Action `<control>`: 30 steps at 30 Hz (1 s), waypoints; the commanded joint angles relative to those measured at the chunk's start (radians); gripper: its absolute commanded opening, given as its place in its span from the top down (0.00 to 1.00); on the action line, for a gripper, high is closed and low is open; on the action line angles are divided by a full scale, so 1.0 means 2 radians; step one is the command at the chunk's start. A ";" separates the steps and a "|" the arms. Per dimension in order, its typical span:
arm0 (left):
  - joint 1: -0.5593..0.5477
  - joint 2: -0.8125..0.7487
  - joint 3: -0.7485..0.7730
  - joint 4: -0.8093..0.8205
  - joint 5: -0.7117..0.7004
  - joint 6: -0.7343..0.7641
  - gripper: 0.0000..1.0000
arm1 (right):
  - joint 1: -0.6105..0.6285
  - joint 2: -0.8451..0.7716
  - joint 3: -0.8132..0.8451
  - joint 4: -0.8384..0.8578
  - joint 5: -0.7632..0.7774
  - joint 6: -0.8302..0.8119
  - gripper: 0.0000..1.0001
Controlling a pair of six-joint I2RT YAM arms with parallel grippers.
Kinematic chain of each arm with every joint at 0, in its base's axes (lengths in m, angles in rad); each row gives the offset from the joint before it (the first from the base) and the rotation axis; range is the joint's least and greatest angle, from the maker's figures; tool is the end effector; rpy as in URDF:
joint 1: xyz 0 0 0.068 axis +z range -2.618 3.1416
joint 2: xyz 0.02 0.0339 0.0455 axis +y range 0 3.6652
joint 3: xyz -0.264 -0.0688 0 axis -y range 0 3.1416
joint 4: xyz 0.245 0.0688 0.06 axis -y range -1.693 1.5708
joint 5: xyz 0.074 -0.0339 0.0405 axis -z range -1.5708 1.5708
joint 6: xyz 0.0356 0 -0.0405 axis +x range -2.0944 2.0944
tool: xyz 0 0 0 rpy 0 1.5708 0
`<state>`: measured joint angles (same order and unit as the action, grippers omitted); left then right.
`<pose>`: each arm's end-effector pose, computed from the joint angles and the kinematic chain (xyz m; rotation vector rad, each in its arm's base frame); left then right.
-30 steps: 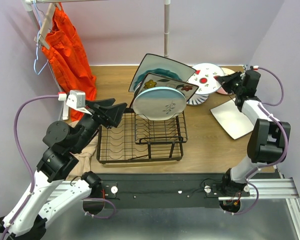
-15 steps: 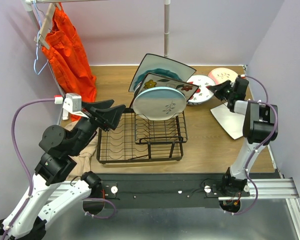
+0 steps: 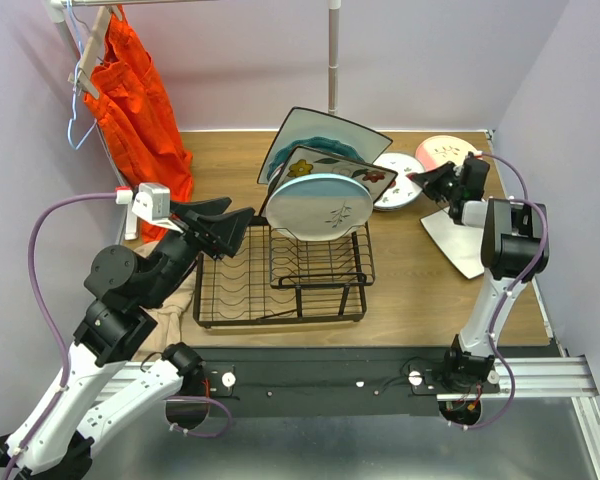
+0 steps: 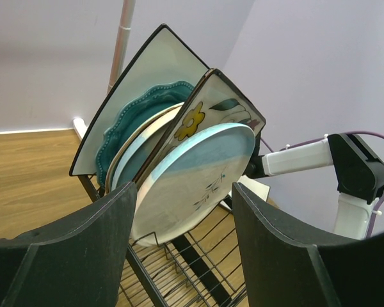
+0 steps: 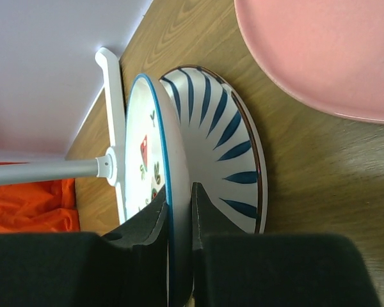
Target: Unload the plates from the dish rack
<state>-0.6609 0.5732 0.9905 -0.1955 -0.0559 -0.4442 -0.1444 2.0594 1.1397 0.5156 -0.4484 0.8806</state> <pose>0.0839 -0.0627 0.4349 0.1031 1.4020 -0.8888 0.4353 -0.0477 0.1464 0.7279 1.9155 0.9124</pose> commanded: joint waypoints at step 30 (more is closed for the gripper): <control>0.002 0.016 -0.014 0.027 0.003 0.011 0.30 | 0.009 -0.014 0.105 -0.217 0.131 -0.143 0.58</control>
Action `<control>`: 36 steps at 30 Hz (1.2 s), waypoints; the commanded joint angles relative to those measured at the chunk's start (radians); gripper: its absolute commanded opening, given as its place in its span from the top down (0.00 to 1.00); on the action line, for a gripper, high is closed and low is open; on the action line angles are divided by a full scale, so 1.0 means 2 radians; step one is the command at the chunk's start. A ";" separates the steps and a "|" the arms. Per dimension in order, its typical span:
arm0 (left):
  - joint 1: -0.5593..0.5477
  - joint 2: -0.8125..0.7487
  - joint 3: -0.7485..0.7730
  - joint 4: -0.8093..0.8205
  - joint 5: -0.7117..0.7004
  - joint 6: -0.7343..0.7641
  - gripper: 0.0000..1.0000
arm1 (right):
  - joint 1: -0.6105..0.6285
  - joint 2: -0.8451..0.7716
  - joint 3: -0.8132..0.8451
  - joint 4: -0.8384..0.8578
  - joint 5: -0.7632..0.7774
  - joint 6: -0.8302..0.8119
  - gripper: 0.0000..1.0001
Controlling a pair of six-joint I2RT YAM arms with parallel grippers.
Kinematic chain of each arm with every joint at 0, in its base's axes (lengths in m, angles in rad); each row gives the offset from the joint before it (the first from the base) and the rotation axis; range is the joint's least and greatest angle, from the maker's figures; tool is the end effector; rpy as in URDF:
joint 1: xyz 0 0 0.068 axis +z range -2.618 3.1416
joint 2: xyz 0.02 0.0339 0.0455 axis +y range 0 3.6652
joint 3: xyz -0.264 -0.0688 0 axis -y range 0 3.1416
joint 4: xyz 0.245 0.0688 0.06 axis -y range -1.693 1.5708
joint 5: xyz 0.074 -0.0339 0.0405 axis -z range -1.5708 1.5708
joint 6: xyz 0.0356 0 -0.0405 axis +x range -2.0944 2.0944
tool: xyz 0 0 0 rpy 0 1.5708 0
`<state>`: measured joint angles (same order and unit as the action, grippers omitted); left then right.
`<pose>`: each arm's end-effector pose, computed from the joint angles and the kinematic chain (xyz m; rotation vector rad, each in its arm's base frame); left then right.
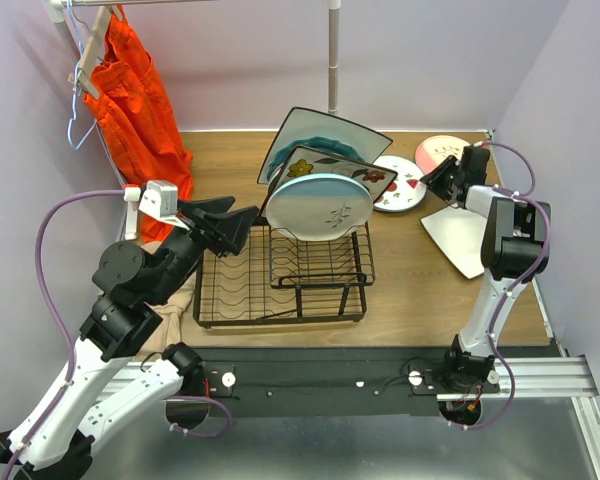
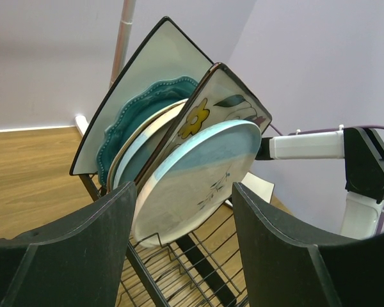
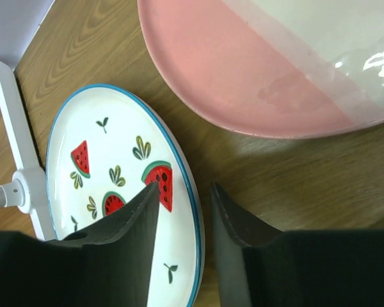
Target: Unload the plates from the dish rack
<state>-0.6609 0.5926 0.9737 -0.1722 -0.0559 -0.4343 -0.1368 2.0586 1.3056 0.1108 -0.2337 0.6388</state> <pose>0.0907 -0.0680 0.4305 0.1116 1.4135 -0.8767 0.4474 -0.0533 0.1579 0.7256 2.1248 0.5337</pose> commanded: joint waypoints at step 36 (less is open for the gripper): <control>0.002 -0.003 0.005 -0.010 -0.020 0.015 0.30 | 0.058 -0.113 0.004 -0.178 0.062 -0.062 0.83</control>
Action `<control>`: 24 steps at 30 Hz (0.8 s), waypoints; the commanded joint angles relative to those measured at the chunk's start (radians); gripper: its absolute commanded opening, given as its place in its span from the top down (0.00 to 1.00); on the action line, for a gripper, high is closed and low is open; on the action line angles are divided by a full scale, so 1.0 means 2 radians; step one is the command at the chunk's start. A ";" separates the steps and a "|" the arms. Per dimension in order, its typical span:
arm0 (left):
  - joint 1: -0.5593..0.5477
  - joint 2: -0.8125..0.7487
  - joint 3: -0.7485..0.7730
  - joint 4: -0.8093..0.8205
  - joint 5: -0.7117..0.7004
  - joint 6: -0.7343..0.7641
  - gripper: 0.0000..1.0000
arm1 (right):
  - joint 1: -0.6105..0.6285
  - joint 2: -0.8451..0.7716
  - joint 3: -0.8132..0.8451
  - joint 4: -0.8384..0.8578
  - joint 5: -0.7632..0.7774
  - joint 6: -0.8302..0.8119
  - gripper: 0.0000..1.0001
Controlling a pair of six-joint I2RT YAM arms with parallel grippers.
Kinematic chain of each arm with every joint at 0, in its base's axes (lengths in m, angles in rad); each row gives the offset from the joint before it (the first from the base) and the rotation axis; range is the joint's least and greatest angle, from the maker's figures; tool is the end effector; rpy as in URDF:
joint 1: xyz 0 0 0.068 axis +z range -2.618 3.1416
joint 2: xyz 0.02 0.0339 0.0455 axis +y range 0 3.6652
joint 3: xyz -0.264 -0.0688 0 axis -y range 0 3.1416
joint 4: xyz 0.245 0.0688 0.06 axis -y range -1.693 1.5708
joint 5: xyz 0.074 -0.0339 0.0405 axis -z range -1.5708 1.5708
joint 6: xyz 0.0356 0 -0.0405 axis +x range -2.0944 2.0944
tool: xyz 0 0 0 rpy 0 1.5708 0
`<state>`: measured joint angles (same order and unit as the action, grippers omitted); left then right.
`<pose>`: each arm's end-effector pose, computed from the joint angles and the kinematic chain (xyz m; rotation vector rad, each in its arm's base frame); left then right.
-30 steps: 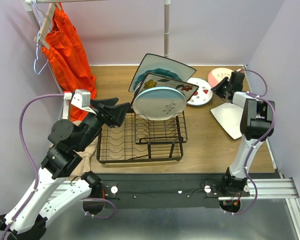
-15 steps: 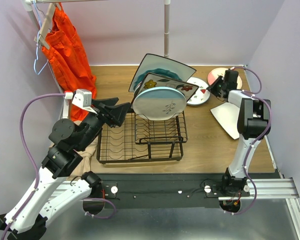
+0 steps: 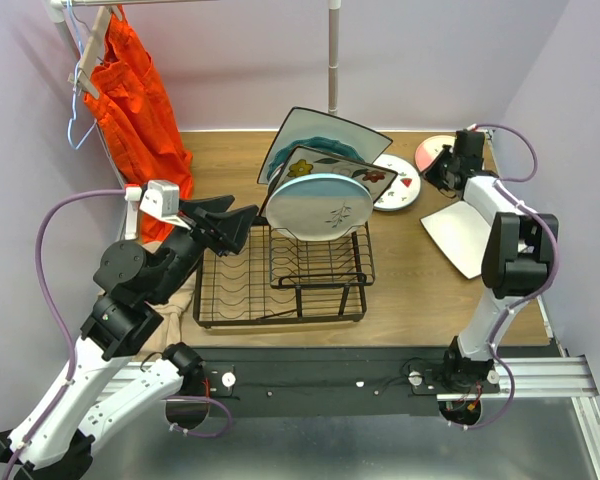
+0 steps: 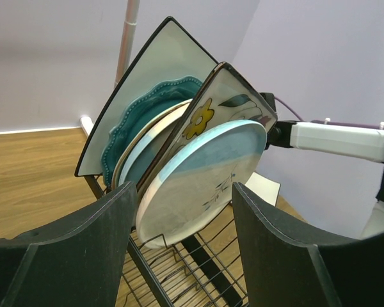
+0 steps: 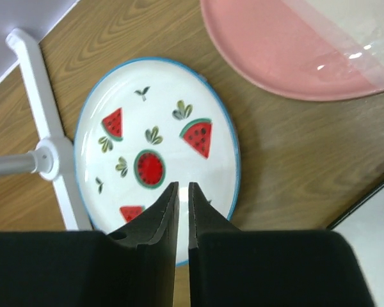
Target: Unload the plates from the dish rack
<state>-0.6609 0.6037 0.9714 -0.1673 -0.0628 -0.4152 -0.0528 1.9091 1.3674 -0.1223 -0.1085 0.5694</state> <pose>0.0938 -0.0701 0.4292 0.1201 1.4189 -0.8538 0.4342 -0.0191 0.2202 0.6348 2.1697 0.3999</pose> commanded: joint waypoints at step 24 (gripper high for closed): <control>0.003 -0.004 0.006 -0.015 -0.037 0.010 0.30 | 0.047 -0.007 -0.064 -0.046 0.019 -0.018 0.84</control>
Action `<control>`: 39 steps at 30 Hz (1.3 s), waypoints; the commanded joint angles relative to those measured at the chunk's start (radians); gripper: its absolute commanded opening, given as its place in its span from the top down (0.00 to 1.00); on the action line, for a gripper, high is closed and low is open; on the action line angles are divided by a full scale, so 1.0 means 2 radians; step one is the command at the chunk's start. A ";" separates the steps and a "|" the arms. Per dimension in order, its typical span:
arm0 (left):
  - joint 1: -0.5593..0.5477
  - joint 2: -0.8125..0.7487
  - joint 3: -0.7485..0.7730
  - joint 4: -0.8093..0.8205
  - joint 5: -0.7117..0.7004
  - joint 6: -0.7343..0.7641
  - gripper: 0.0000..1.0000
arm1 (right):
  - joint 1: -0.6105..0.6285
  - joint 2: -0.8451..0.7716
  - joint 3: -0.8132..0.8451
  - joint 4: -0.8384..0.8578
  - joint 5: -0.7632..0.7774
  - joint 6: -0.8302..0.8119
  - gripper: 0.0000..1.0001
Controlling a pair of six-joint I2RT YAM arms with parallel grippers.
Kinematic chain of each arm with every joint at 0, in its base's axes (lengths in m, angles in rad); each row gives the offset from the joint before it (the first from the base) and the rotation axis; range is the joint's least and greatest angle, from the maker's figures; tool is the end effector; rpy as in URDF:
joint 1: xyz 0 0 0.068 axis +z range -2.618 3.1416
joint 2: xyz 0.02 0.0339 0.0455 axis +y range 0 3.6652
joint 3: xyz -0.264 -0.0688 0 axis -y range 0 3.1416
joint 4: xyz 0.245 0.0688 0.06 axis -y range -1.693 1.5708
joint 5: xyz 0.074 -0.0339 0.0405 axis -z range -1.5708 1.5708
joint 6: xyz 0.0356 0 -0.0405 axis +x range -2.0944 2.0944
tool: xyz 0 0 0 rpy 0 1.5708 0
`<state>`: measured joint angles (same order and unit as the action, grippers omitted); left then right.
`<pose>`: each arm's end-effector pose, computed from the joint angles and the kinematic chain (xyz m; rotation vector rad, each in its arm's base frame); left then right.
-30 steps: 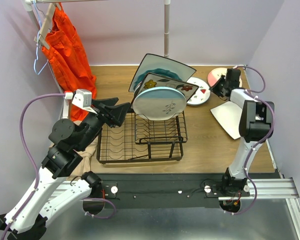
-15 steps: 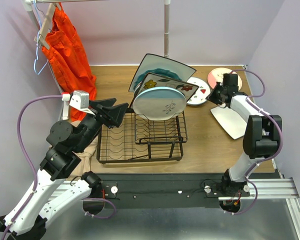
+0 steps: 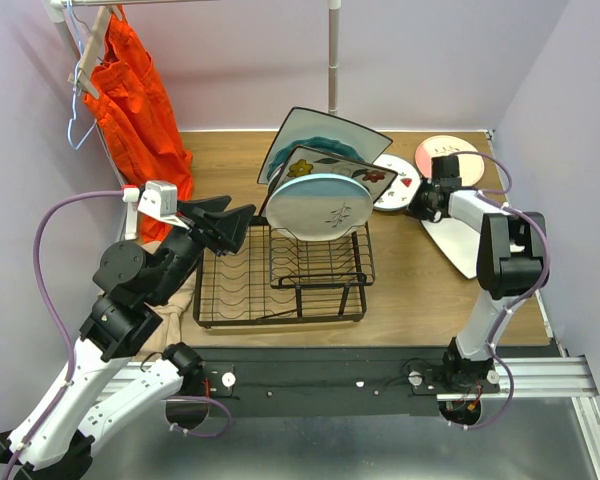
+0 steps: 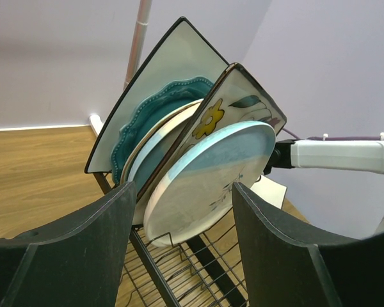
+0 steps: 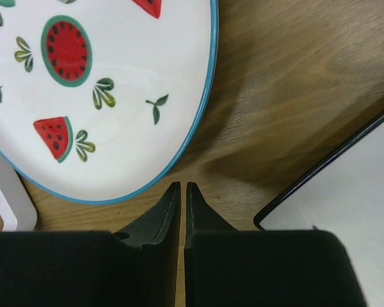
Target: Unload the plates from the dish rack
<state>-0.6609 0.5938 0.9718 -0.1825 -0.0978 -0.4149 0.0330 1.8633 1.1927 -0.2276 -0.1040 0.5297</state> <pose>0.0922 -0.0673 0.4287 0.0905 1.4236 -0.8283 0.3932 0.0167 0.1755 0.5701 2.4332 0.3675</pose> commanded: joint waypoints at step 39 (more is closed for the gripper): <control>0.002 0.003 0.059 -0.022 0.127 0.011 0.29 | 0.007 -0.435 0.072 -0.042 -0.473 -0.172 0.41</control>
<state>-0.6609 0.6140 1.0634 -0.2264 0.0990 -0.4034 0.0406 0.9913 1.3315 -0.4057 -0.6621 0.2077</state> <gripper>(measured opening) 0.706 0.587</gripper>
